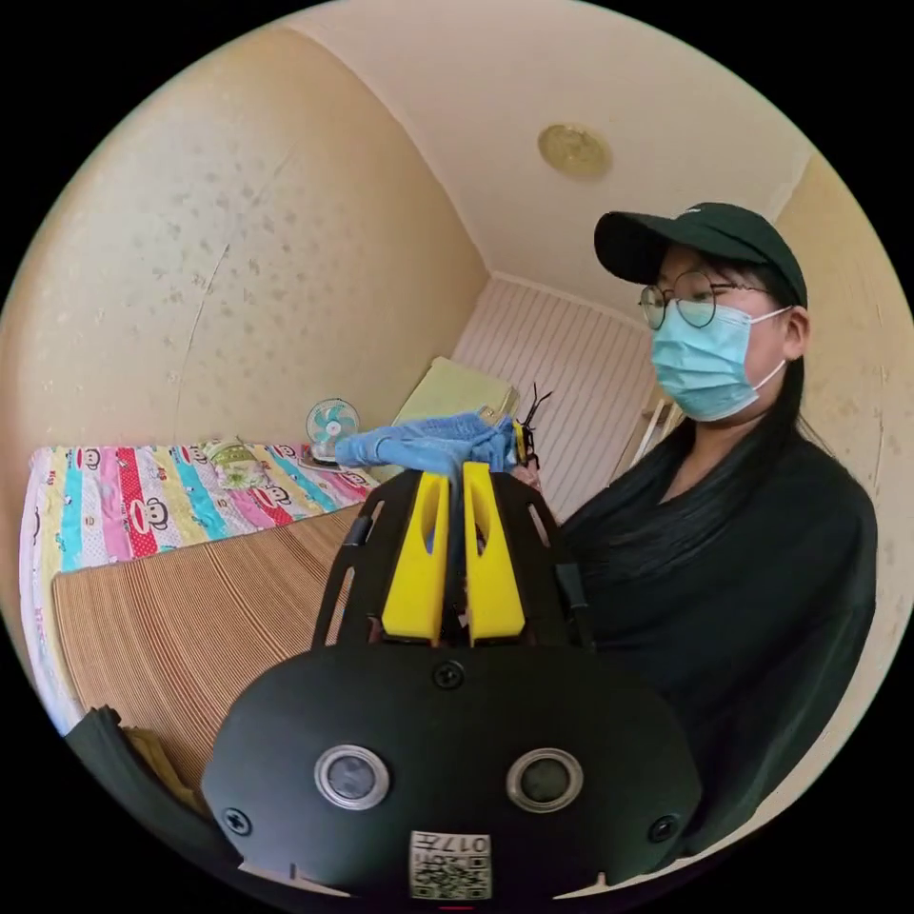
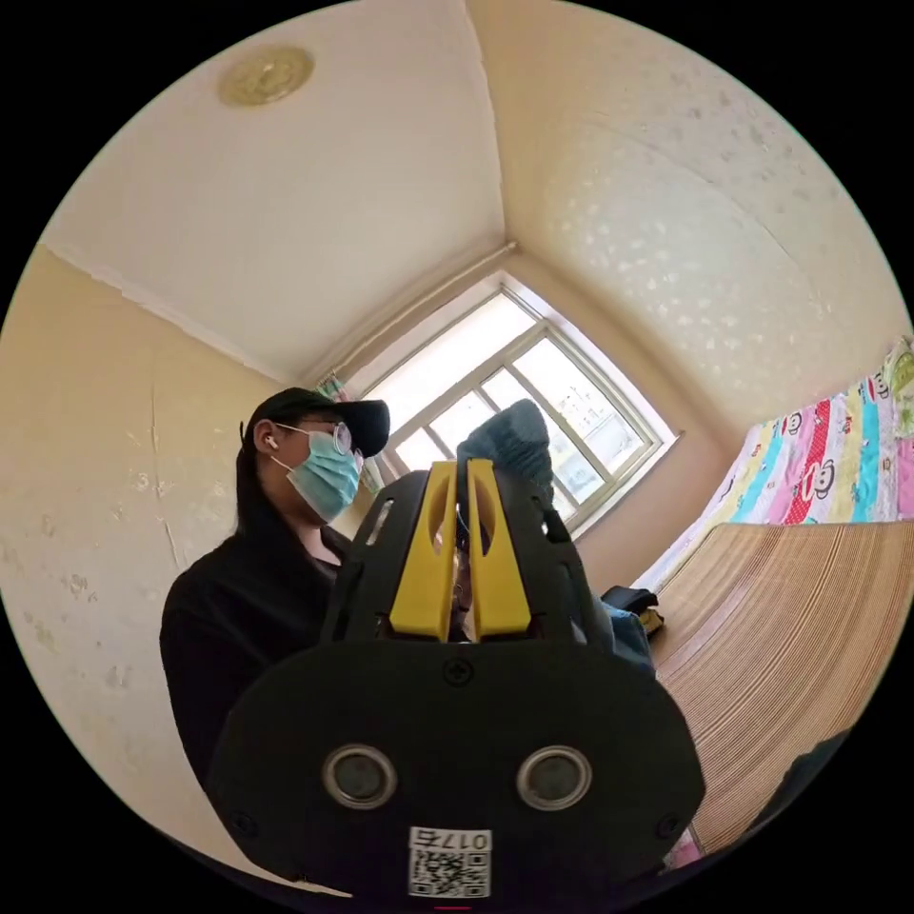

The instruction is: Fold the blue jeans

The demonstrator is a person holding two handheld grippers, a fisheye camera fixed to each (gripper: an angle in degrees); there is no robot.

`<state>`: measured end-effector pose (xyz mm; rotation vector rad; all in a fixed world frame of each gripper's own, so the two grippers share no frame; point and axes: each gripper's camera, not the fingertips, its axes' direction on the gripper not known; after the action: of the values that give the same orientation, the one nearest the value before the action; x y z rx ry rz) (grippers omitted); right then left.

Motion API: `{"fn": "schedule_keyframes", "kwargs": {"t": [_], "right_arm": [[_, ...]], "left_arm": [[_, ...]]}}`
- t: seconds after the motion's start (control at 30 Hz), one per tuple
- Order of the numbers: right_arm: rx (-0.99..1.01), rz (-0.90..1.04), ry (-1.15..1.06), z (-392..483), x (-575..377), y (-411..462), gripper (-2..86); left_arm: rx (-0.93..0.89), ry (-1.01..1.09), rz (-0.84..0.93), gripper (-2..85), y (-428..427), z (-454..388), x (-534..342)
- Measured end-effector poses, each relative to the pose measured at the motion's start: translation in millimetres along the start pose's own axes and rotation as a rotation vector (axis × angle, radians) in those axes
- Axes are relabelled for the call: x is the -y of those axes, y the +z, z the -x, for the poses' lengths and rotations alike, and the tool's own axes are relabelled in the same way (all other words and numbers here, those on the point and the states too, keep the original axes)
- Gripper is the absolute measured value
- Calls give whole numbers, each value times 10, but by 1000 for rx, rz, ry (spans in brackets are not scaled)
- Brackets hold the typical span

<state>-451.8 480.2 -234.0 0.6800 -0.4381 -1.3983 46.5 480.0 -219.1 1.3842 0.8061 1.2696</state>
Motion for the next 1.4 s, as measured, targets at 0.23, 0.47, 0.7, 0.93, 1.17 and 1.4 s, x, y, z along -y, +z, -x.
{"fn": "schedule_keyframes", "kwargs": {"t": [0.23, 0.47, 0.7, 0.93, 1.17, 1.4], "right_arm": [[-587, 194, 25, -705, 827, 428, 19], [-1518, 267, 103, -3117, 1647, 1124, 26], [-1246, 512, 300, -4260, -111, 1057, 44], [-899, 827, 754, -4997, -2788, 848, 75], [-1177, 549, 999, -4449, -3616, -166, 76], [-1151, 615, 1208, -4472, -4364, -910, 96]], "left_arm": [[301, -31, 163, 6, 263, 809, 693], [605, -462, 261, 98, 873, 3725, 936], [558, -727, 522, 113, 878, 4430, -1228], [365, -1005, 917, 113, 851, 4433, -3909], [315, -798, 879, 100, 1002, 3943, -3945], [-41, -598, 1143, 115, 2225, 3389, -4249]]}}
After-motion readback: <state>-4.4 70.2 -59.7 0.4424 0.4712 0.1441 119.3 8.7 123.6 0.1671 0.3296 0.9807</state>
